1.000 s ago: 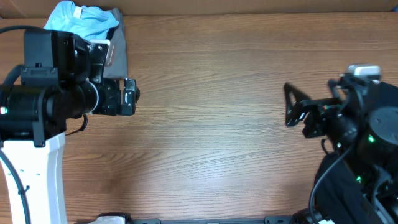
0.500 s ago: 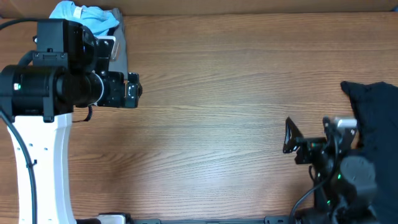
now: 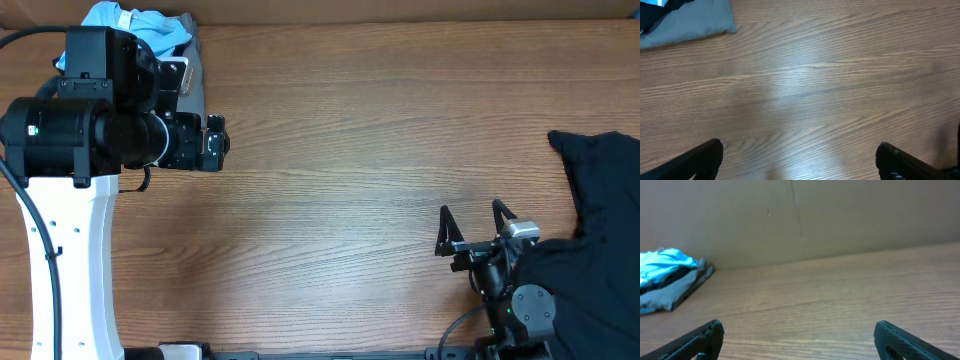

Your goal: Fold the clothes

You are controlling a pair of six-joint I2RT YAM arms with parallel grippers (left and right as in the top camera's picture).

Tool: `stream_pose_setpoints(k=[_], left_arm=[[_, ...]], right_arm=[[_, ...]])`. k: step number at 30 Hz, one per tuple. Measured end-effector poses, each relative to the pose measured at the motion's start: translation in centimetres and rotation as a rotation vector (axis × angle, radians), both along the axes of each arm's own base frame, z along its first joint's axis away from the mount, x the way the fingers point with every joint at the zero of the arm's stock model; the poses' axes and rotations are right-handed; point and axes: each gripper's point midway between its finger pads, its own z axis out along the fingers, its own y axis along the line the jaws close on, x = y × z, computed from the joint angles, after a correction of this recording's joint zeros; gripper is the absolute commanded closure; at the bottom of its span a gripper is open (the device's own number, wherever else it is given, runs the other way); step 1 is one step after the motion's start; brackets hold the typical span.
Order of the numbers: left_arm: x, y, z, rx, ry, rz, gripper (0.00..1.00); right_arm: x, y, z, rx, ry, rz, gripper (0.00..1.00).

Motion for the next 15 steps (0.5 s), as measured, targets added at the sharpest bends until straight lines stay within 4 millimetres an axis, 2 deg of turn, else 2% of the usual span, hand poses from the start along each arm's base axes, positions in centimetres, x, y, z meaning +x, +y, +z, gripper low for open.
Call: stream_pose_setpoints(k=[2, 15], left_arm=[[-0.01, -0.01, 0.00, -0.001, 0.001, 0.002, 0.00], [0.01, -0.01, 0.01, -0.001, 0.000, 0.002, 0.00]], right_arm=[[0.12, 0.14, -0.51, 0.001, -0.001, 0.007, 0.00], [0.08, 0.35, -0.23, 0.003, -0.012, 0.019, 0.00]])
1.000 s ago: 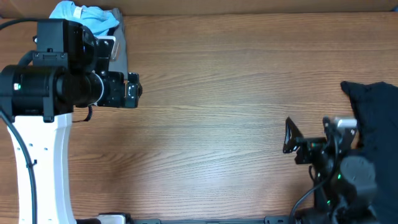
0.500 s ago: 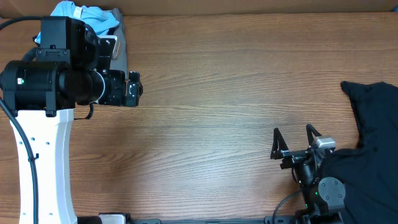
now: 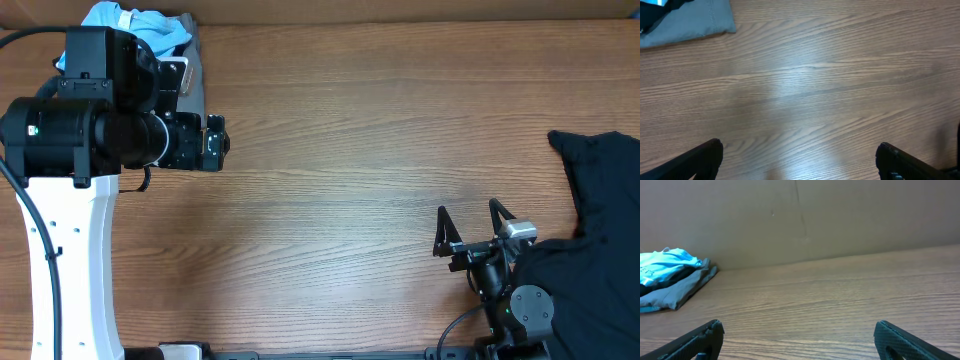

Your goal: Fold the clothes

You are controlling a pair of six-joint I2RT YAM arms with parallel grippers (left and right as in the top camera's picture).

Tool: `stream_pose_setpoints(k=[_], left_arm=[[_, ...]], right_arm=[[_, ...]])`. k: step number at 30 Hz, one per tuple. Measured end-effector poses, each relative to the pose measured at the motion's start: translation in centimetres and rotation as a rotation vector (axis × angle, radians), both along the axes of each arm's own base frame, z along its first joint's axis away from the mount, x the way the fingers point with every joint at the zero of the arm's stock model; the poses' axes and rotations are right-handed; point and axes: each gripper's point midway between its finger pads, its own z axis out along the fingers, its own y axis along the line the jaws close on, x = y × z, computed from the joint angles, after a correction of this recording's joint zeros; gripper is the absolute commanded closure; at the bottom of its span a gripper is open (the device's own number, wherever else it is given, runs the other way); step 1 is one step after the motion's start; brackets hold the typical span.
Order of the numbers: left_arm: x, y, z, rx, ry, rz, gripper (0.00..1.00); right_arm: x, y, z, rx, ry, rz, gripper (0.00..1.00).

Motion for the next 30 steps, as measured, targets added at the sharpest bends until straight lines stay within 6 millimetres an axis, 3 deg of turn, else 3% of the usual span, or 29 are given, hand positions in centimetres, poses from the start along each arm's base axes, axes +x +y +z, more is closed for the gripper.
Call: stream_pose_setpoints(k=[23, 25, 30], left_arm=[[0.2, -0.2, 0.1, 0.027, -0.019, -0.009, 0.00], [0.9, -0.2, 0.8, 0.062, -0.079, -0.011, 0.00], [2.9, -1.0, 5.3, 0.103, -0.386, -0.013, 0.00]], right_arm=[[0.0, 0.0, 0.0, 0.000, 0.000, 0.000, 0.00], [0.0, 0.0, 0.0, 0.000, 0.000, 0.000, 0.00], [0.0, 0.0, 0.0, 0.000, 0.001, -0.001, 0.00]])
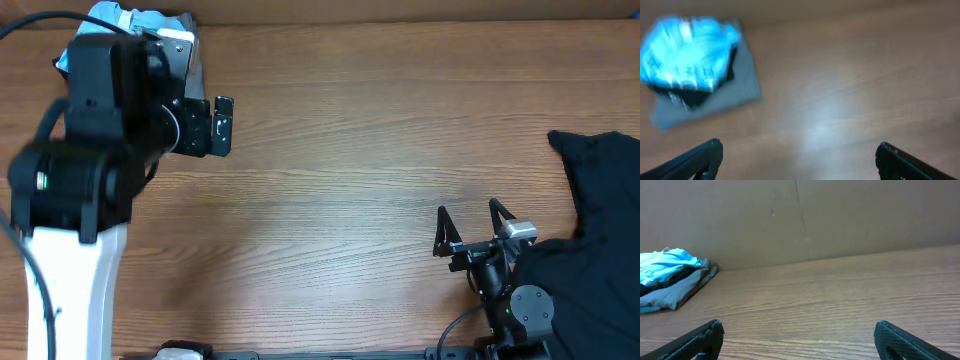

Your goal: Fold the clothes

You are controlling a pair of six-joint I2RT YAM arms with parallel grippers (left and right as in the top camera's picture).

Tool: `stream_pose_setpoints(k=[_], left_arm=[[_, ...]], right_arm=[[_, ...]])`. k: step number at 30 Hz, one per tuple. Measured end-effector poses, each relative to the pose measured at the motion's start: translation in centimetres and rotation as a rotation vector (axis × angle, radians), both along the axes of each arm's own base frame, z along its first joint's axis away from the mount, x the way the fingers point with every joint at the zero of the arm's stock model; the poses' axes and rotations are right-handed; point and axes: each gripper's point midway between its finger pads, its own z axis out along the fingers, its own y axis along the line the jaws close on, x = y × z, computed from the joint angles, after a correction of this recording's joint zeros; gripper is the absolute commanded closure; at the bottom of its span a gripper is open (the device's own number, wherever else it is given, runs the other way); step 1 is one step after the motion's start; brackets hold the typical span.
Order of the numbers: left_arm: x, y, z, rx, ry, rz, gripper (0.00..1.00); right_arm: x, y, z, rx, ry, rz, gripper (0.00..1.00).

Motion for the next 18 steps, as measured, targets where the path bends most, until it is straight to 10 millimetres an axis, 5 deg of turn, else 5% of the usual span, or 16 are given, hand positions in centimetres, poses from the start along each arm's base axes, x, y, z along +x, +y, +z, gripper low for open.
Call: stream_pose_setpoints(k=[3, 7, 15, 18], left_arm=[[-0.7, 0.1, 1.8, -0.011, -0.150, 0.004, 0.00], [-2.0, 0.5, 1.5, -0.028, -0.292, 0.015, 0.00], [-5.3, 1.8, -7.0, -0.034, -0.366, 0.042, 0.00], [-7.0, 2.0, -8.4, -0.045, -0.435, 0.043, 0.00]], right_arm=[[0.0, 0.0, 0.0, 0.000, 0.000, 0.000, 0.00], [0.0, 0.0, 0.0, 0.000, -0.001, 0.001, 0.00], [0.0, 0.0, 0.0, 0.000, 0.000, 0.001, 0.00], [0.0, 0.0, 0.0, 0.000, 0.000, 0.000, 0.00]])
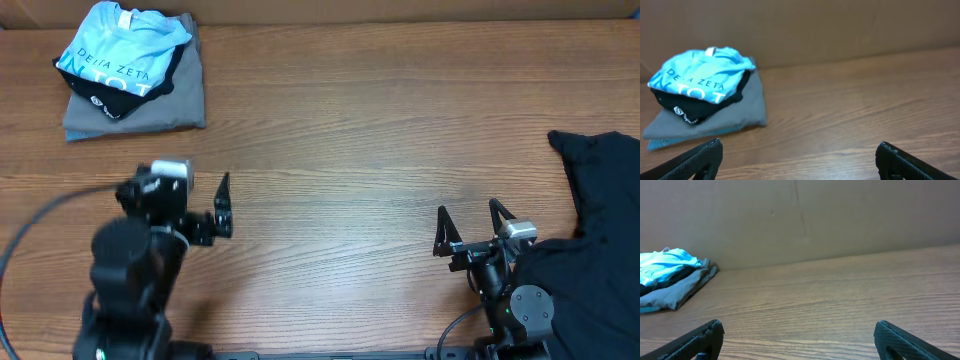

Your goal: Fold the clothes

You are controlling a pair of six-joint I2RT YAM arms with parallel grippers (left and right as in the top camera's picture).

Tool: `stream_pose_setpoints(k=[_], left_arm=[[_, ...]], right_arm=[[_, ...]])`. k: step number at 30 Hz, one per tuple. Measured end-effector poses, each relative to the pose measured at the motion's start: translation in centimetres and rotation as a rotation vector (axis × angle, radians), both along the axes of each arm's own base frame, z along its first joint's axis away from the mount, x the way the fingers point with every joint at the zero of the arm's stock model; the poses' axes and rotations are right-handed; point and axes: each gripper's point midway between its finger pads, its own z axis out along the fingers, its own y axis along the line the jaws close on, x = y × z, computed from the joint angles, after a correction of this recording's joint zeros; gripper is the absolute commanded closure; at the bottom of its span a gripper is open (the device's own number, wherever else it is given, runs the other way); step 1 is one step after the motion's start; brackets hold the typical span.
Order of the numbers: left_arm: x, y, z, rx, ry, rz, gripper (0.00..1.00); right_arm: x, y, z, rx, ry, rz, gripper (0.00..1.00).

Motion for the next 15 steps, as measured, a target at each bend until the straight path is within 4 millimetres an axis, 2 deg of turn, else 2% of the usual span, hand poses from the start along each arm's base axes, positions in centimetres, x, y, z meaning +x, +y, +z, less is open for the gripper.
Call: stream_pose_setpoints(k=[3, 4, 8, 12, 15], left_arm=[[-1.5, 0.2, -1.4, -0.008, -0.068, 0.000, 0.00], [-2.3, 0.3, -2.4, -0.013, -0.100, 0.000, 0.00], [-3.3, 0.4, -4.2, -0.026, -0.200, 0.001, 0.00], [-3.5, 0.6, -6.8, -0.030, -0.246, 0.007, 0.00], [-2.8, 0.9, -8.0, -0.032, -0.288, 0.029, 0.00]], right_arm=[[0.0, 0.0, 0.0, 0.000, -0.001, 0.000, 0.00], [0.0, 0.0, 0.0, 0.000, -0.001, 0.000, 0.00], [0.0, 0.0, 0.0, 0.000, 0.000, 0.000, 0.00], [0.0, 0.0, 0.0, 0.000, -0.001, 0.001, 0.00], [0.0, 0.0, 0.0, 0.000, -0.001, 0.000, 0.00]])
